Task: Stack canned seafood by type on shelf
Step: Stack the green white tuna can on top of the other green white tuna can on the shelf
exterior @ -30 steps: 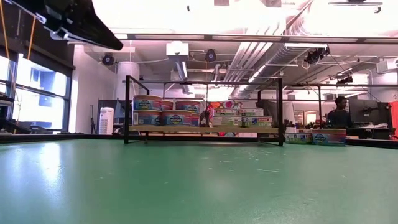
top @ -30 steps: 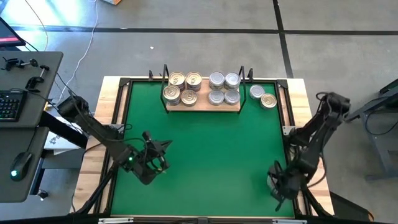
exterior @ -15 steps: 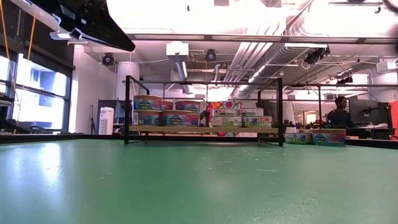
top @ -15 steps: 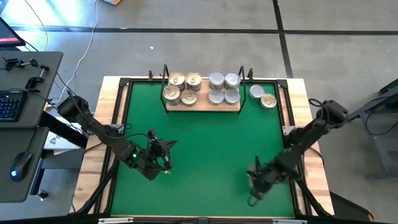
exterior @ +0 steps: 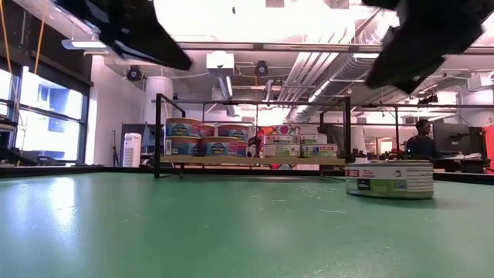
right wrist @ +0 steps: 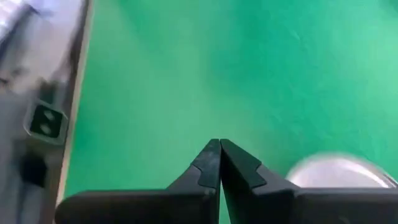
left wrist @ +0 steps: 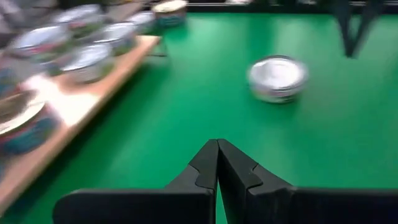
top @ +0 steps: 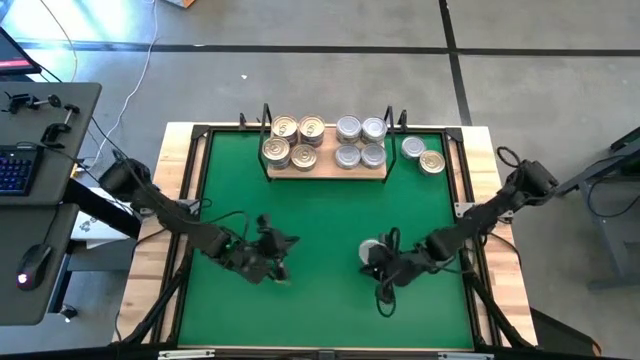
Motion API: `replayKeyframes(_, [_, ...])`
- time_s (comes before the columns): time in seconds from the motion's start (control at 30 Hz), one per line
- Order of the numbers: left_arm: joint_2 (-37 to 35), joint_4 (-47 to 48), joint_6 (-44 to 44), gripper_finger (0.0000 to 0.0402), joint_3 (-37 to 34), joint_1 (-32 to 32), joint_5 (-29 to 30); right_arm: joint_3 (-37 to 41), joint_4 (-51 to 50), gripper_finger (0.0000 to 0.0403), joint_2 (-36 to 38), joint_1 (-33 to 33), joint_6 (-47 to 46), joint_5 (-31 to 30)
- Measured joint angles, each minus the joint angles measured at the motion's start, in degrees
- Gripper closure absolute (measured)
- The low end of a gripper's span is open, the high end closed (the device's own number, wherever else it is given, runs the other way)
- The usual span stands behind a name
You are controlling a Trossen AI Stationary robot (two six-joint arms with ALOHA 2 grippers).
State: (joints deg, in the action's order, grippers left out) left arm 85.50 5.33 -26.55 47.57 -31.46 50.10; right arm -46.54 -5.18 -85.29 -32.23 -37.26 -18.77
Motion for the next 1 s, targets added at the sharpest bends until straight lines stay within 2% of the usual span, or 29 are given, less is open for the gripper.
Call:
replayKeyframes(0.1, [5.16, -15.22, 9.92, 0.0401, -0.01, 4.34, -10.29, -1.99, -9.73, 0.0401, 1.21, -3.37, -3.87, -3.71])
replayKeyframes(0.17, [9.22, -26.09, 15.69, 0.0401, 0.46, 7.89, -18.41, -2.66, -16.12, 0.0401, 2.05, -6.24, -9.20, -6.56])
replayKeyframes(0.23, [13.67, -32.91, 19.04, 0.0401, 2.61, 11.36, -25.54, -2.89, -21.23, 0.0401, 2.46, -9.31, -15.79, -8.36])
replayKeyframes(0.33, [20.32, -34.69, 22.07, 0.0401, 9.10, 16.24, -35.19, -1.11, -25.12, 0.0401, 2.37, -13.86, -25.32, -8.84])
replayKeyframes(0.43, [27.03, -31.02, 24.71, 0.0401, 17.12, 19.65, -43.17, 2.20, -24.45, 0.0401, 2.31, -17.17, -32.36, -8.83])
replayKeyframes(0.6, [35.48, -19.22, 25.88, 0.0401, 28.74, 23.19, -45.18, 6.86, -22.82, 0.0393, 2.27, -19.30, -40.86, -9.18])
replayKeyframes(0.73, [39.91, -15.10, 27.40, 0.0401, 32.75, 24.83, -45.61, 8.13, -21.27, 0.0374, 2.27, -19.28, -41.98, -10.86])
replayKeyframes(0.87, [41.41, -15.02, 28.18, 0.0401, 33.16, 25.63, -48.26, 8.14, -18.12, 0.0350, 2.27, -19.17, -36.70, -13.30])
replayKeyframes(1.0, [41.37, -13.50, 28.33, 0.0402, 33.22, 26.17, -48.34, 8.10, -10.95, 0.0319, 2.00, -19.11, -25.40, -16.36])
